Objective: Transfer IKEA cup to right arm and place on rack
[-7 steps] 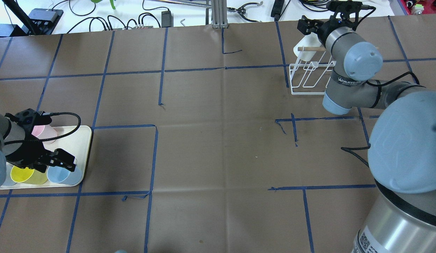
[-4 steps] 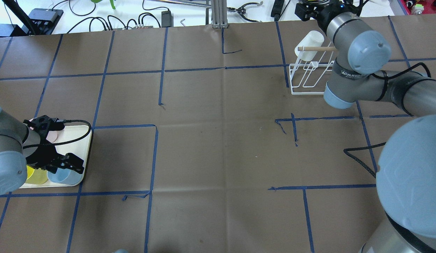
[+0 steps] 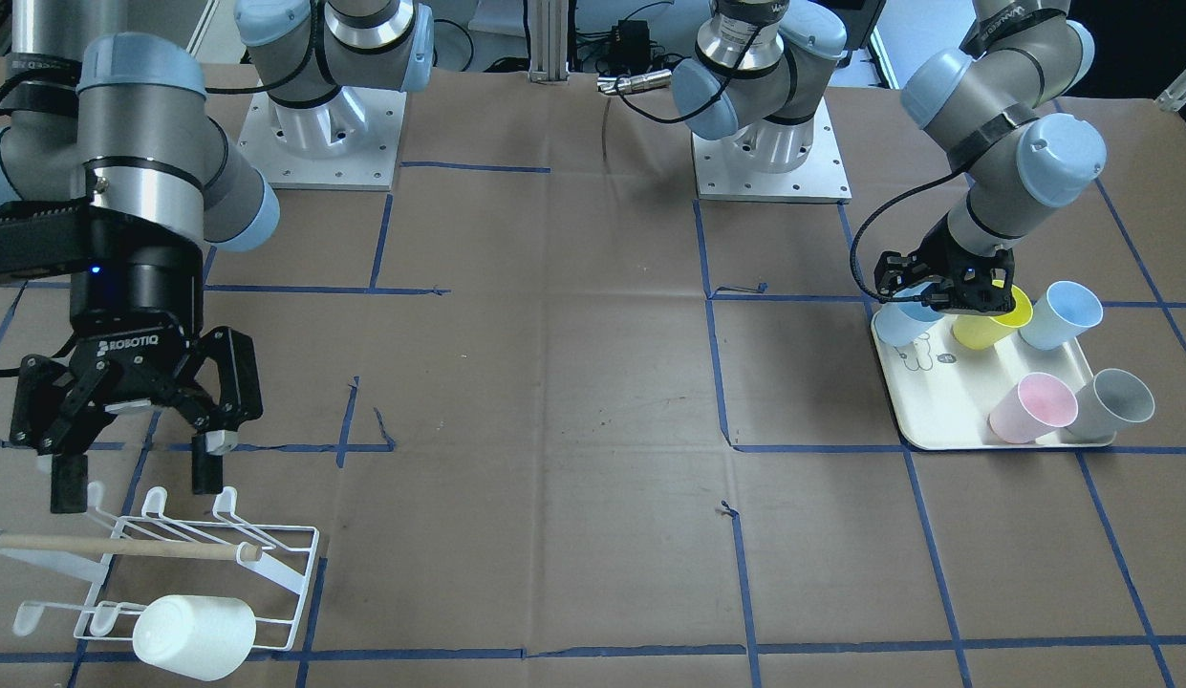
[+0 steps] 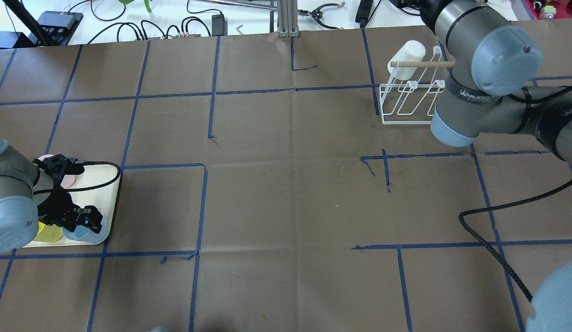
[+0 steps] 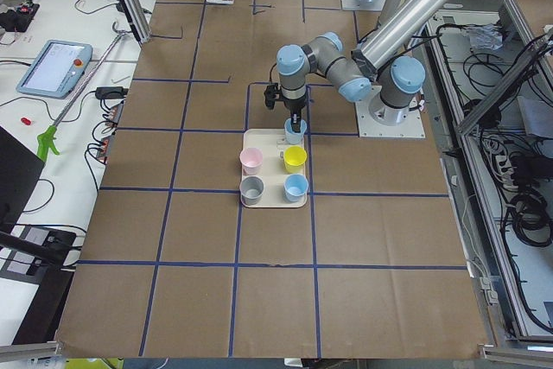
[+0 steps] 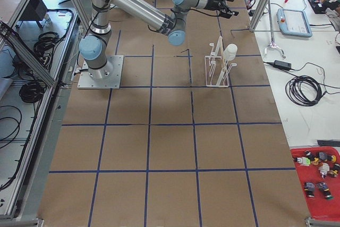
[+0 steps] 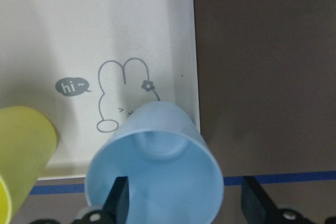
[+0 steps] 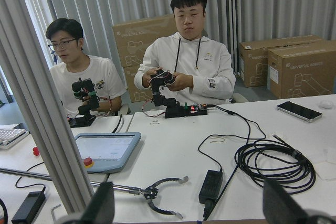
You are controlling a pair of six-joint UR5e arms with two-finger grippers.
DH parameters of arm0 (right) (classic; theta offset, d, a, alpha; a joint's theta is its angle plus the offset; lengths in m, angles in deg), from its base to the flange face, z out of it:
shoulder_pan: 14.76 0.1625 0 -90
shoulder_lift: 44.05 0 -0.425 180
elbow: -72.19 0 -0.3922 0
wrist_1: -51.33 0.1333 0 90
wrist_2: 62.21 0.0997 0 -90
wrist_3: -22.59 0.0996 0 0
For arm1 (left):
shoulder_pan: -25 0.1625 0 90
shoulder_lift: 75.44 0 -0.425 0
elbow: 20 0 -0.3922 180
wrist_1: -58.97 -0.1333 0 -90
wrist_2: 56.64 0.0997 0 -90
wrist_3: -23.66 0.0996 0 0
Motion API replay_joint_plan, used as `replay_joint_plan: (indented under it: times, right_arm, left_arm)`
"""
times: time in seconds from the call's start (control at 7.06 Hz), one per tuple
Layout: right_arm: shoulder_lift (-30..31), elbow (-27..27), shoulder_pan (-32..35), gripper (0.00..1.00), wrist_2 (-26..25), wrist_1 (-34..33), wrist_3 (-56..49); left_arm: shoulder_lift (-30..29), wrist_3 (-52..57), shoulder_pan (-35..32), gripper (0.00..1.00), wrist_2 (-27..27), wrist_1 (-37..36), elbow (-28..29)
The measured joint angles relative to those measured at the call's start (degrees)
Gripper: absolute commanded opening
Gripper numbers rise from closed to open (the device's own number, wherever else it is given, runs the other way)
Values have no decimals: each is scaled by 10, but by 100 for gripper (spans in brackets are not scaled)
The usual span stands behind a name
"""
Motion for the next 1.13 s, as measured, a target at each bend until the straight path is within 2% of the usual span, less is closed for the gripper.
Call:
replay_joint_plan:
  times: [0.57,0.85,1.13]
  right_arm:
    - [140,123,29,100,5,-1,246]
    - [170,168,51,100,6,-7,375]
    - [170,184,65,100,8,-5,482]
  left_arm:
    - [1,-3,-3,0,-11,-1,27]
    - [-2,-5,-15,0,-42,73,116]
    - [-23,-20,-57,0,-57,196,265]
